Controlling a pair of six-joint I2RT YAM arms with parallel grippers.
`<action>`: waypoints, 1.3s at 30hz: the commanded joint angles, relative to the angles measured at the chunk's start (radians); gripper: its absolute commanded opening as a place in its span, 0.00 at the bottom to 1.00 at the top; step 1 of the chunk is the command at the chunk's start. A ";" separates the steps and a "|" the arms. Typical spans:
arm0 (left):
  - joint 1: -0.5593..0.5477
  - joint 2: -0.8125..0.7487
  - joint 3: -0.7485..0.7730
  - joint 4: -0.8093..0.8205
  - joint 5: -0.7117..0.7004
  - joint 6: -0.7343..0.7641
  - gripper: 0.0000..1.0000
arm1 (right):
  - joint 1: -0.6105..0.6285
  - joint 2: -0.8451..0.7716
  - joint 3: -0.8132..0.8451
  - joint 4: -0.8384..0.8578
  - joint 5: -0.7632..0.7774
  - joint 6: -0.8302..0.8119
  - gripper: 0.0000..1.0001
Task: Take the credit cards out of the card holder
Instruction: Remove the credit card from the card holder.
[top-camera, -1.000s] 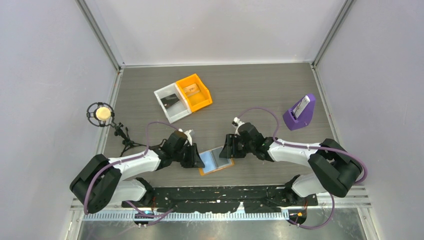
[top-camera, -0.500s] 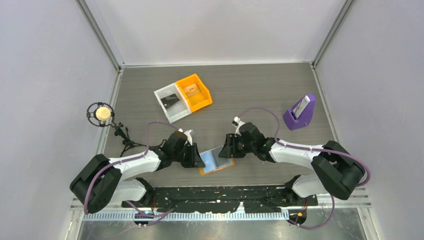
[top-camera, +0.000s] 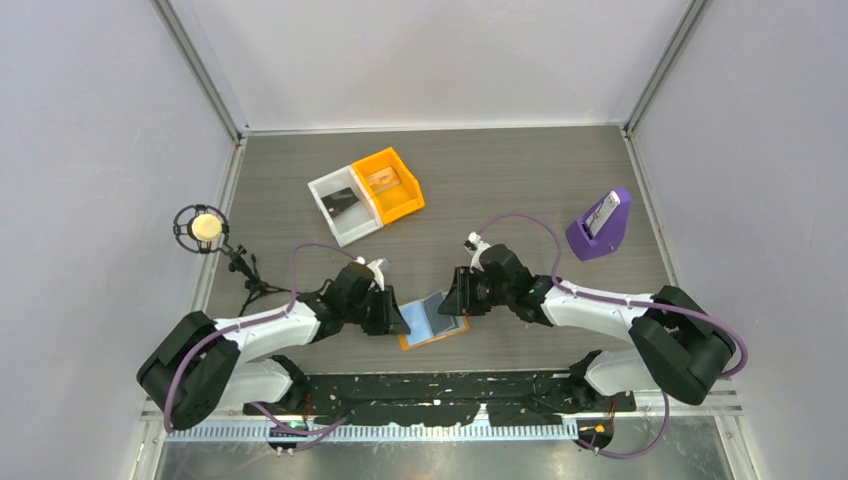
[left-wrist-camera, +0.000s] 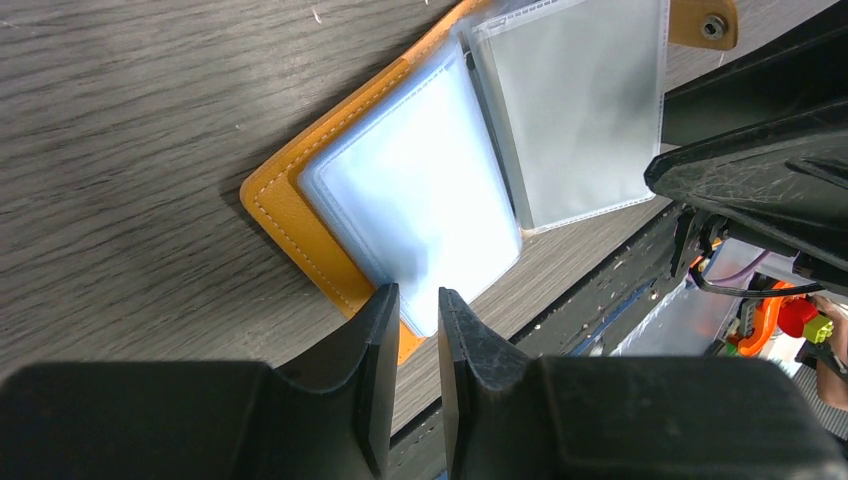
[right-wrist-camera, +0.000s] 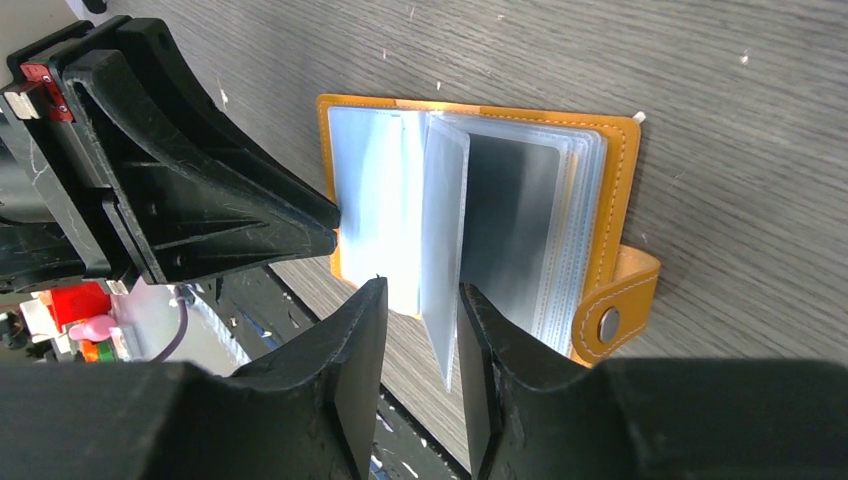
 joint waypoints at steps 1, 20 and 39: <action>-0.005 -0.041 0.004 -0.035 -0.029 0.008 0.23 | 0.013 -0.024 0.019 0.040 -0.016 0.014 0.36; -0.005 -0.107 0.038 -0.121 -0.036 0.013 0.23 | 0.049 -0.009 0.016 0.119 -0.034 0.054 0.25; -0.004 -0.176 0.185 -0.303 -0.081 0.062 0.24 | 0.075 0.024 0.041 0.130 -0.036 0.063 0.27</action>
